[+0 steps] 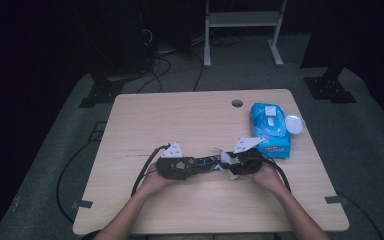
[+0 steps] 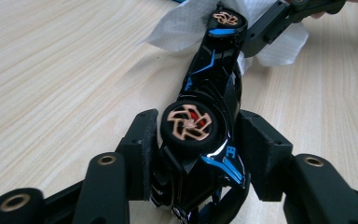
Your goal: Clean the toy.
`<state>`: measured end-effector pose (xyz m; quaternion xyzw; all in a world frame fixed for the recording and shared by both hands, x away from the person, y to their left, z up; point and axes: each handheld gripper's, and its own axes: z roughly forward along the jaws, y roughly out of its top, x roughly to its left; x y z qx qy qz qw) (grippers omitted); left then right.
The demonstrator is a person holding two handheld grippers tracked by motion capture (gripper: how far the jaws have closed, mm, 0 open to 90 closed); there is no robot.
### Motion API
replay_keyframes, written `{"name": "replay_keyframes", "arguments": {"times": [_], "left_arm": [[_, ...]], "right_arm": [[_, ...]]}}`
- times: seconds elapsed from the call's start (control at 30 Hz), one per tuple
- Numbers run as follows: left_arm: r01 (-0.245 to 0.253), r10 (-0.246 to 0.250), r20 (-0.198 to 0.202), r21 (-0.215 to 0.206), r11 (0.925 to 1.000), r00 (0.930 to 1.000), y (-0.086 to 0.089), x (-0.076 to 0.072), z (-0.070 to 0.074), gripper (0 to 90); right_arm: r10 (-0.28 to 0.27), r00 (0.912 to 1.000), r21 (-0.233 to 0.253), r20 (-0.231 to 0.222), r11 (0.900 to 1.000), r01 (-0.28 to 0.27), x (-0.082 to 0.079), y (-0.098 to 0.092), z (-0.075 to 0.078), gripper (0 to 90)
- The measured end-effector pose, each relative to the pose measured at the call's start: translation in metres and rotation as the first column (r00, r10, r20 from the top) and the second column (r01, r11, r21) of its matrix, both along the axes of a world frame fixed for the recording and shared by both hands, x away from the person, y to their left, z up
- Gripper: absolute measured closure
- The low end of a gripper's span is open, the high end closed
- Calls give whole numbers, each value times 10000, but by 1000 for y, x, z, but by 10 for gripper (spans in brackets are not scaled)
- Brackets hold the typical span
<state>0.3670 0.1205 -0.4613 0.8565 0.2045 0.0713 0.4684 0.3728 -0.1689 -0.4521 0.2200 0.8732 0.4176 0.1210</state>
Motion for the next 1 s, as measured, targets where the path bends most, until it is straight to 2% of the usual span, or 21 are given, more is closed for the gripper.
{"name": "replay_keyframes", "arguments": {"times": [0.1,0.13,0.23,0.27,0.33,0.37,0.4,0.43,0.47,0.53,0.57,0.6,0.63,0.67,0.77,0.8,0.83,0.87,0.9,0.97,1.0], "left_arm": [[45,-46,-118,-39,10000,9999,2,-1,2,435],[-44,44,-178,-7,10000,9998,5,0,2,404],[-7,8,-344,49,10000,9994,7,0,0,403],[35,-30,-250,184,9998,9997,7,-1,-1,429],[57,-51,-252,234,9997,9997,7,-1,-2,453],[45,-37,-306,282,9996,9995,7,-1,-3,460],[0,10,-336,302,9995,9994,6,0,-3,460],[0,10,-336,302,9995,9994,6,0,-3,460],[-6,17,-329,336,9994,9995,6,0,-4,453],[27,-15,-305,387,9992,9995,6,-1,-4,446],[41,-30,-262,407,9992,9997,5,-2,-4,441],[64,-56,-220,399,9992,9997,5,-2,-4,441],[64,-56,-220,399,9992,9997,5,-2,-4,442],[60,-50,-242,399,9992,9997,5,-1,-4,448],[45,-32,-271,480,9988,9996,4,-1,-5,452],[15,-3,-236,516,9987,9997,4,-1,-5,483],[15,-3,-236,516,9987,9997,4,-1,-5,495],[-67,78,-288,365,9993,9996,4,-1,-5,508],[-67,78,-288,365,9993,9996,4,-1,-5,511],[-66,76,-345,286,9996,9994,3,-2,-5,517],[-7,17,-362,274,9996,9993,2,-2,-5,531]], "right_arm": [[-113,9999,134,-118,9998,114,-2,-5,0,515],[-234,9995,321,-214,9992,241,-3,-11,1,505],[-352,9987,406,-374,9985,367,-4,-17,2,518],[-333,9985,649,-433,9972,361,-5,-21,2,642],[-338,9982,759,-499,9964,375,-7,-23,2,667],[-397,9976,624,-573,9971,432,-6,-23,2,667],[-394,9940,319,-1024,9986,429,-5,-22,-4,565],[-394,9940,319,-1024,9986,429,-5,-22,-4,565],[-463,9930,21,-1087,9989,468,-5,-20,-7,509],[-442,9936,-93,-1036,9990,435,-7,-19,-8,481],[-396,9947,-244,-953,9990,375,-9,-17,-8,467],[-249,9975,-719,-660,9972,201,-15,-15,-7,466],[-249,9975,-719,-660,9972,201,-15,-15,-7,466],[-289,9987,-1065,-410,9940,244,-19,-14,-7,502],[-459,9984,-1215,-317,9917,418,-21,-15,-9,528],[-611,9972,-1232,-430,9908,554,-20,-20,-11,657],[-611,9972,-1232,-430,9908,554,-20,-20,-11,657],[-721,9952,-1149,-659,9913,642,-19,-25,-13,723],[-721,9952,-1149,-659,9913,642,-19,-25,-13,723],[-891,9908,-1054,-1016,9913,783,-16,-29,-13,762],[-984,9898,-1106,-1032,9901,869,-16,-30,-12,774]]}}
